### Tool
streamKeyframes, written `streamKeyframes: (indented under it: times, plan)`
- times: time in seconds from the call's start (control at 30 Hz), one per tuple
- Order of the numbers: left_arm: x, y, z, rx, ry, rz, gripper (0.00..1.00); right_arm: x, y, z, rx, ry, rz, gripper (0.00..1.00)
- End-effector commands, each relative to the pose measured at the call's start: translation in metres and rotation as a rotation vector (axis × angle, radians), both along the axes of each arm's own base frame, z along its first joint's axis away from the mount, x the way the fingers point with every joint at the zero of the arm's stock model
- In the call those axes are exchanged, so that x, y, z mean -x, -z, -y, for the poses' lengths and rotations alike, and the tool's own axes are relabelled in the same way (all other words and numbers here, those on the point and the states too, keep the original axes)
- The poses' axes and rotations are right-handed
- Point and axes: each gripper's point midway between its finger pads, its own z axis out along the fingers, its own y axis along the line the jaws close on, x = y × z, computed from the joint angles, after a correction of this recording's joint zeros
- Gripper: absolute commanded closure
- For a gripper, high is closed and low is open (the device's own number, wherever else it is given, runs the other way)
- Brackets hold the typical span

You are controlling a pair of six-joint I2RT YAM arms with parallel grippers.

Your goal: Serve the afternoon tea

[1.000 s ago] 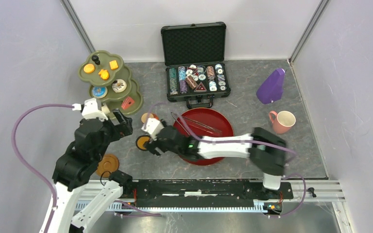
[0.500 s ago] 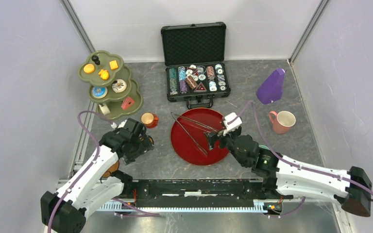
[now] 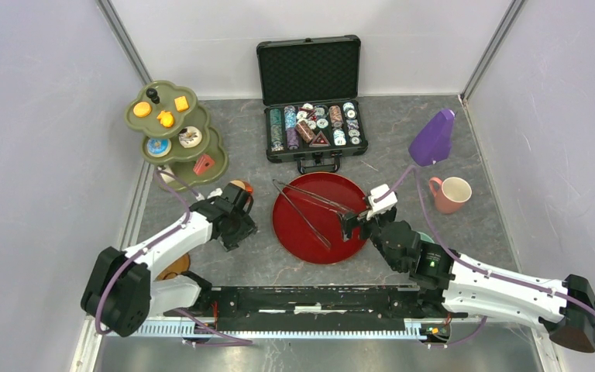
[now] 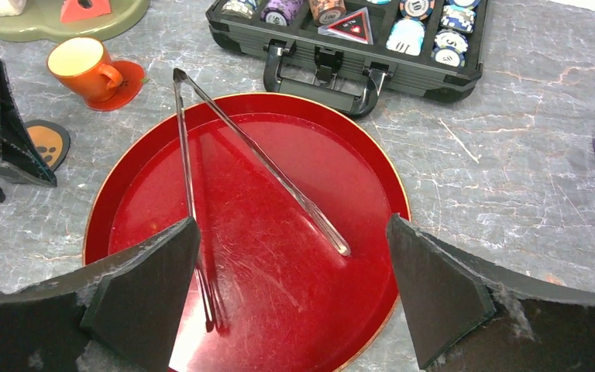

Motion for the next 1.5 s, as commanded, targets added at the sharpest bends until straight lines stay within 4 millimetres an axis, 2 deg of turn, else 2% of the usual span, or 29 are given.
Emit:
streamKeyframes:
  times: [0.0, 0.1, 0.2, 0.23, 0.53, 0.73, 0.83, 0.93, 1.07, 1.23, 1.37, 1.47]
  plan:
    - [-0.034, 0.001, 0.005, 0.009, -0.078, 0.099, 0.34, -0.002, 0.004, 0.005, 0.007, 0.028, 0.002, 0.02]
    - [-0.042, 0.008, 0.001, -0.019, -0.081, 0.073, 0.39, -0.002, 0.006, 0.007, 0.015, 0.03, 0.002, 0.02]
    - [-0.046, 0.014, -0.007, -0.043, -0.088, 0.051, 0.51, -0.002, 0.008, 0.013, 0.029, 0.048, 0.0, 0.02]
    - [-0.046, 0.015, -0.009, -0.051, -0.092, 0.047, 0.52, -0.001, 0.009, 0.015, 0.032, 0.051, 0.001, 0.02]
    - [-0.06, 0.015, -0.045, -0.124, -0.143, 0.055, 0.52, 0.0, 0.009, 0.02, 0.024, 0.064, -0.001, 0.02]
    - [-0.076, 0.013, -0.061, -0.174, -0.125, 0.06, 0.49, 0.0, 0.005, 0.011, 0.014, 0.036, -0.01, 0.02]
    - [-0.084, 0.009, -0.064, -0.18, -0.114, 0.08, 0.49, -0.001, 0.002, 0.009, 0.009, 0.035, -0.007, 0.02]
    - [-0.089, 0.002, -0.068, -0.192, -0.121, 0.105, 0.55, 0.001, 0.006, 0.006, 0.006, 0.026, -0.023, 0.02]
    - [-0.095, -0.003, -0.07, -0.187, -0.131, 0.15, 0.55, 0.003, 0.009, 0.006, 0.022, 0.019, -0.041, 0.02]
    - [-0.097, 0.005, -0.075, -0.175, -0.159, 0.126, 0.56, 0.003, 0.001, 0.01, 0.022, 0.031, -0.046, 0.02]
    - [-0.102, 0.008, -0.081, -0.159, -0.19, 0.133, 0.63, 0.007, 0.002, 0.012, -0.005, 0.024, -0.054, 0.02]
    - [-0.108, 0.011, -0.078, -0.103, -0.197, 0.136, 0.64, 0.006, -0.001, 0.017, -0.002, 0.038, -0.044, 0.02]
